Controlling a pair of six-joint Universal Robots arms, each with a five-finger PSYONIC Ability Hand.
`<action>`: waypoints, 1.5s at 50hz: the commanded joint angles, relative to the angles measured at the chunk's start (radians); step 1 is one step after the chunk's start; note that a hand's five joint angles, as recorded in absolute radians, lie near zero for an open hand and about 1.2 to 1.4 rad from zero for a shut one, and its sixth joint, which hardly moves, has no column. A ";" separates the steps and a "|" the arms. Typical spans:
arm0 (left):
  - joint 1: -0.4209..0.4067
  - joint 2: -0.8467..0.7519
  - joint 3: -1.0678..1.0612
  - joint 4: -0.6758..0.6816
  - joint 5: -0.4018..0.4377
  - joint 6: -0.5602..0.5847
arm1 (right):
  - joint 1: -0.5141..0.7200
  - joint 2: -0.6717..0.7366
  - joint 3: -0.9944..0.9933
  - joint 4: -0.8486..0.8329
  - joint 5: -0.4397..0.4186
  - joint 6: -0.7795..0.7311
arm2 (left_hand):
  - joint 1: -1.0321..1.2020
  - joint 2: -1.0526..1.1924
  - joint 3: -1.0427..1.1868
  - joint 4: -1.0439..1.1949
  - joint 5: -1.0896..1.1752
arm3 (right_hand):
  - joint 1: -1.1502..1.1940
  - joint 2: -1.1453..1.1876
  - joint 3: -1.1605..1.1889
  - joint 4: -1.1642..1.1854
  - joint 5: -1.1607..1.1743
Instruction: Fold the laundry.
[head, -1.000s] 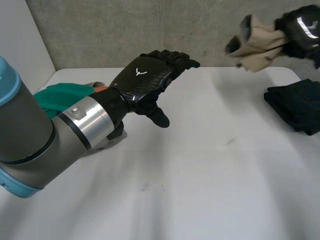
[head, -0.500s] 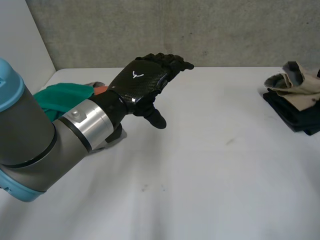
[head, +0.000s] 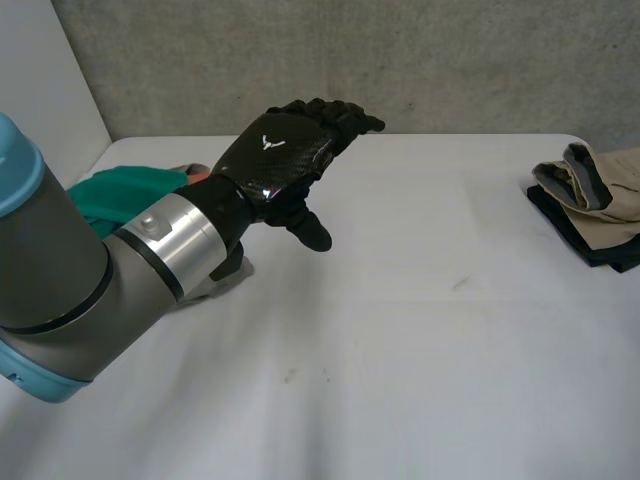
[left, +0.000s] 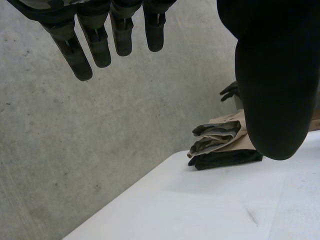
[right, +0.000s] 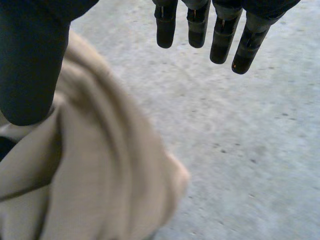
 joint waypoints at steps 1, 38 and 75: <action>-0.007 0.015 0.013 0.003 0.000 0.000 | -0.096 -0.155 0.088 0.186 0.130 -0.029 | -0.025 -0.029 -0.034 -0.028 -0.046 | -0.024 -0.042 -0.037 -0.057 -0.065; 0.132 0.003 0.095 -0.003 -0.027 0.018 | 0.764 -0.729 0.586 0.802 0.539 -0.390 | -0.025 -0.029 -0.034 -0.028 -0.046 | -0.024 -0.042 -0.037 -0.057 -0.065; 0.458 -0.381 0.204 0.219 -0.374 0.595 | 0.840 -0.640 0.669 0.890 0.901 -0.657 | 1.197 1.193 1.188 1.194 1.176 | -0.024 -0.042 -0.037 -0.057 -0.065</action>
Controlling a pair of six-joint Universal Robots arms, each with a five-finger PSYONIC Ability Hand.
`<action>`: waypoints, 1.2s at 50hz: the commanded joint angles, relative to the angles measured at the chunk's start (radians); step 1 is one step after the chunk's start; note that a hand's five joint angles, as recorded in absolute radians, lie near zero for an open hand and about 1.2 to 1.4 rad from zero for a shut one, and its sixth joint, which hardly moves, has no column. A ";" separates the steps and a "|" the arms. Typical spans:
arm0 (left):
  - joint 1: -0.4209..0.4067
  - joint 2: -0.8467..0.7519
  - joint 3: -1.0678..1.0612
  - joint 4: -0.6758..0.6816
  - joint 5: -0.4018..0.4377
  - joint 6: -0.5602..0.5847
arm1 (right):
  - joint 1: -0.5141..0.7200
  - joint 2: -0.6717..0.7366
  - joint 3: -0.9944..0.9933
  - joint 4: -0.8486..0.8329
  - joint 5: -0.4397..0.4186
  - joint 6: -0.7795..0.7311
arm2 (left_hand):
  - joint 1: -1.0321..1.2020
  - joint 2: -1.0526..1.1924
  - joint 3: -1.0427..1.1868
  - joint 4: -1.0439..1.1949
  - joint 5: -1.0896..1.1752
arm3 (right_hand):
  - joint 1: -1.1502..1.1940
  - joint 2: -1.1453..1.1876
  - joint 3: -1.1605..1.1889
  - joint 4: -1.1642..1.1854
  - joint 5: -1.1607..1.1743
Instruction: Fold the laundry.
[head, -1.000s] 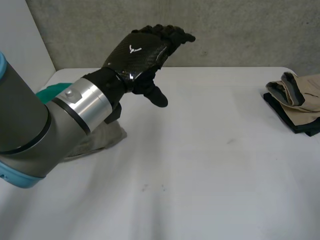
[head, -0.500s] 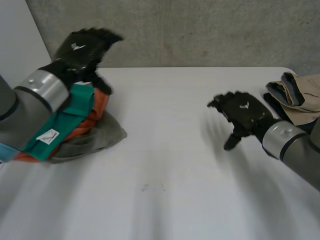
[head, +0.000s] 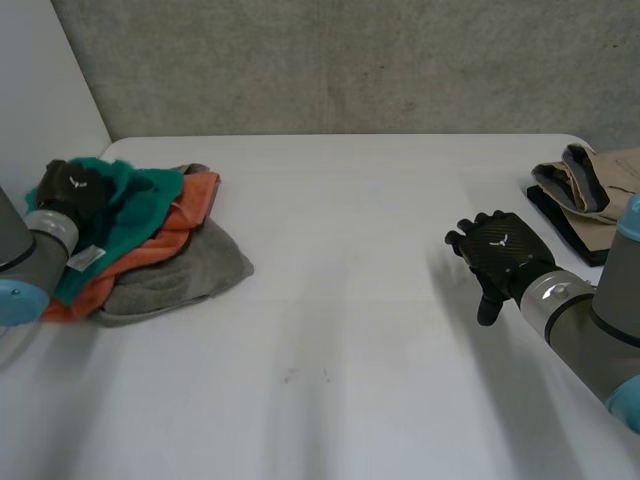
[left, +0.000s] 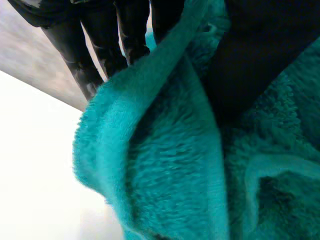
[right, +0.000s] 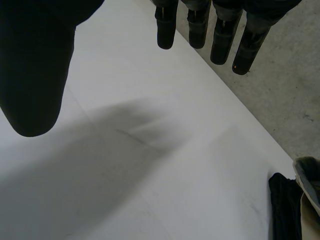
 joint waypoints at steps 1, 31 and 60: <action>-0.124 0.176 -0.026 0.113 -0.106 -0.179 | -0.014 -0.003 -0.003 -0.002 0.001 -0.001 | 0.448 0.260 0.277 0.241 0.332 | -0.023 -0.042 -0.037 -0.057 -0.065; -0.767 0.191 -0.046 0.044 -0.107 -0.521 | -0.069 -0.063 -0.044 -0.054 0.000 0.020 | -0.774 -0.962 -0.944 -0.980 -0.890 | -0.023 -0.042 -0.037 -0.057 -0.065; -0.618 0.296 -0.232 -0.048 -0.104 -0.517 | -0.066 0.032 -0.181 0.214 -0.060 -0.038 | -0.720 -0.908 -0.891 -0.927 -0.836 | 0.057 0.039 0.044 0.024 0.016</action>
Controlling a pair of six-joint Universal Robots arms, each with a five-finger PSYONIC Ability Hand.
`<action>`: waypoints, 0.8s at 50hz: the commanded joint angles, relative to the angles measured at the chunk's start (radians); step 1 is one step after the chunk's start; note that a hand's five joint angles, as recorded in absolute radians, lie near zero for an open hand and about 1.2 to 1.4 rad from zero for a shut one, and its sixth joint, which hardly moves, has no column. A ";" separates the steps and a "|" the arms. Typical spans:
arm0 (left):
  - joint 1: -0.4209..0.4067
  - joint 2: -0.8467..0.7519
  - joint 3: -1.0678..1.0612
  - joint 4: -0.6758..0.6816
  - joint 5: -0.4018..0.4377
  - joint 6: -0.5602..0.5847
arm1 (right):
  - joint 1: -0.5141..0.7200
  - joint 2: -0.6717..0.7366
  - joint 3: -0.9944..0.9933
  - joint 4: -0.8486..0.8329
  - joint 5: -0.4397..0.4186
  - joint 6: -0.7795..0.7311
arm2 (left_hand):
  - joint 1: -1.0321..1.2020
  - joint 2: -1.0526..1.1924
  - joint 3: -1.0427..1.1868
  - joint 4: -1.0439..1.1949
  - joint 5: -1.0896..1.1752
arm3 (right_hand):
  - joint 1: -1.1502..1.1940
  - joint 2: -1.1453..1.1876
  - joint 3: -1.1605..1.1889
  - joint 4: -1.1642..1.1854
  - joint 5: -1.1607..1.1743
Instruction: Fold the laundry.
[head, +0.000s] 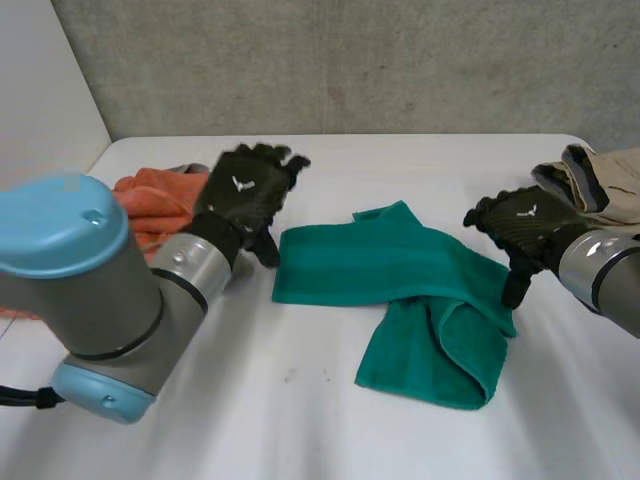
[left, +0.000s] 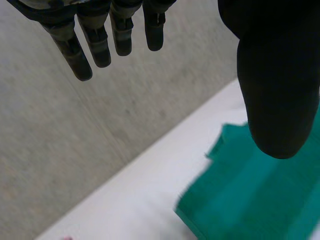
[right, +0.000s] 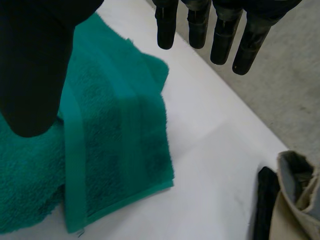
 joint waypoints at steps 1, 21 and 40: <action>-0.029 -0.095 0.043 -0.006 -0.002 0.000 | 0.008 0.109 -0.010 -0.111 0.013 -0.039 | 0.036 0.030 0.024 0.030 0.011 | 0.057 0.039 0.044 0.024 0.016; -0.034 -0.112 0.056 -0.012 -0.006 -0.006 | 0.011 0.290 -0.098 -0.147 0.018 0.000 | 0.030 0.025 0.018 0.024 0.005 | 1.198 1.180 1.185 1.165 1.157; 0.196 0.269 -0.079 0.000 -0.030 -0.015 | 0.493 0.270 -0.294 -0.323 -0.065 0.162 | 0.030 0.025 0.018 0.024 0.005 | 1.198 1.180 1.185 1.165 1.157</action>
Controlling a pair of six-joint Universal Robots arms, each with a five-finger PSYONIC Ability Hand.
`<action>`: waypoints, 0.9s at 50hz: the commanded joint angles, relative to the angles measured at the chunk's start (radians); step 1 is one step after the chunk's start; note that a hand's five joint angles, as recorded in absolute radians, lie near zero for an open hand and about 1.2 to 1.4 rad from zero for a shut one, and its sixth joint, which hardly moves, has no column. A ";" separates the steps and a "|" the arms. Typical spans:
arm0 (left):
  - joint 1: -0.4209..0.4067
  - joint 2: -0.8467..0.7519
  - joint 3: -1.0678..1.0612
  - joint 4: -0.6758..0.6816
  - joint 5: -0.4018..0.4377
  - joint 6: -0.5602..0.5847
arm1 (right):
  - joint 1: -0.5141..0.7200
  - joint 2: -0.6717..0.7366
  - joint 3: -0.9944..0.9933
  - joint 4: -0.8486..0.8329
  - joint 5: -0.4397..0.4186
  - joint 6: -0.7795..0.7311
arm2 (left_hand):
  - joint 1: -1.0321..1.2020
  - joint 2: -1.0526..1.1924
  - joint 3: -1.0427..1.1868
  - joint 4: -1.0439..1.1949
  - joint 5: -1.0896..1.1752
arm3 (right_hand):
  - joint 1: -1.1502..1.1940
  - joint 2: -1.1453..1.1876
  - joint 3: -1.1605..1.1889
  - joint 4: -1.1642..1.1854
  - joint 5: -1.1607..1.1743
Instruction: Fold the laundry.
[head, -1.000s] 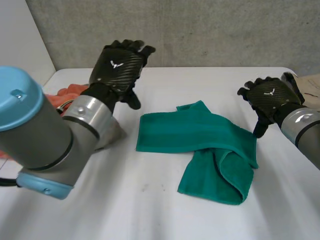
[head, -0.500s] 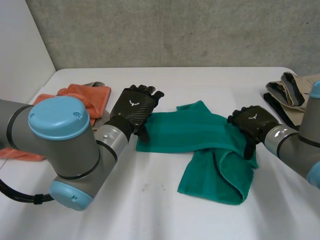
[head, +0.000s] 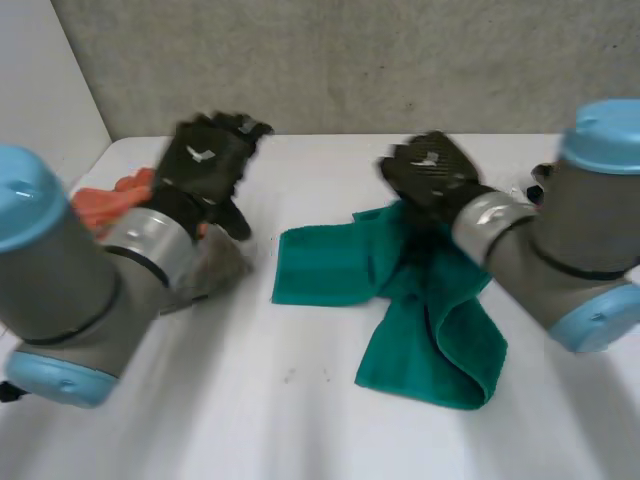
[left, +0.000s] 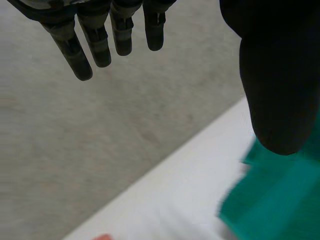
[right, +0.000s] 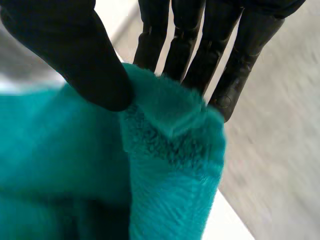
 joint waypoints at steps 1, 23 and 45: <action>0.132 0.182 -0.055 0.010 -0.029 -0.002 | 0.243 0.121 -0.065 -0.090 -0.074 0.079 | 0.030 0.024 0.018 0.024 0.005 | 0.414 0.225 0.213 0.212 0.239; 0.061 0.156 -0.106 0.006 -0.044 -0.020 | 0.105 -0.014 -0.005 0.061 0.118 0.122 | 0.068 0.063 0.056 0.062 0.043 | -0.808 -0.996 -1.009 -1.010 -0.983; -0.100 -0.199 -0.161 -0.003 -0.051 0.331 | -0.204 -0.207 0.461 0.252 -0.036 0.010 | 0.268 0.262 0.256 0.262 0.243 | -0.507 -0.695 -0.708 -0.709 -0.682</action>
